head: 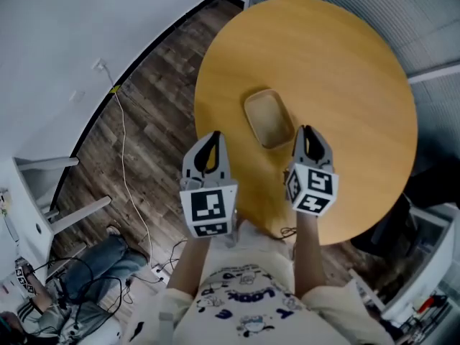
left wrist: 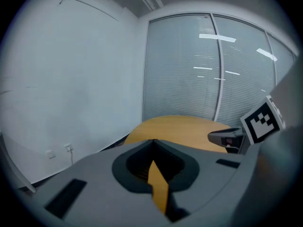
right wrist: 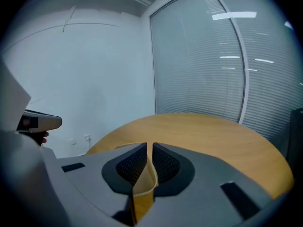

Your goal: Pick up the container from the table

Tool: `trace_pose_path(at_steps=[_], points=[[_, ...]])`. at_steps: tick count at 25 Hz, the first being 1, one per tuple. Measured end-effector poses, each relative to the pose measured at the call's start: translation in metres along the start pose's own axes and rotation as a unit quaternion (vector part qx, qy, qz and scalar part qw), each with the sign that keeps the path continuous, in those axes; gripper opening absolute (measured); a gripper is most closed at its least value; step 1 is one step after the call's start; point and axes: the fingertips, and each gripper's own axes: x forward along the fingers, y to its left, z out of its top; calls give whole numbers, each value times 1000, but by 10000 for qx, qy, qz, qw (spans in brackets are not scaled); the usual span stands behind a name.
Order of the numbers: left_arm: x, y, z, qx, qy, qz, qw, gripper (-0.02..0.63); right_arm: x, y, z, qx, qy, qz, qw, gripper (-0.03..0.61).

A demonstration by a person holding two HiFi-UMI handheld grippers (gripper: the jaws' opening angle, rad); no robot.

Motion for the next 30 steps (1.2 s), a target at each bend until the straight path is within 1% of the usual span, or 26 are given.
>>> trace_pose_path(at_steps=[3,12,20,26,27,29,30], points=[[12,1,-15,-20,178,-68,9998,3,15,-1,-15,-48,207,71,9997,23],[43,-3,-51,-35,635,-247,9977,2,48,-9,-54,3,753,167,9970,87],[58,-9,-70,-18,840,-333,9959,2,66,-18,-80,243,1050,188,9940,87],[61,-8,-80,-24,961,-329,9948,2,76,-14,-91,306,1242,331,9912,87],[61,-7,-82,-28,976,-321,9947,2,77,-14,-93,302,1268,346,9909,81],[61,-5,-84,-52,996,-301,9946,2,79,-13,-97,276,1292,351,9906,42],[61,-4,-85,-61,1000,-288,9946,2,80,-13,-97,276,1294,352,9906,34]])
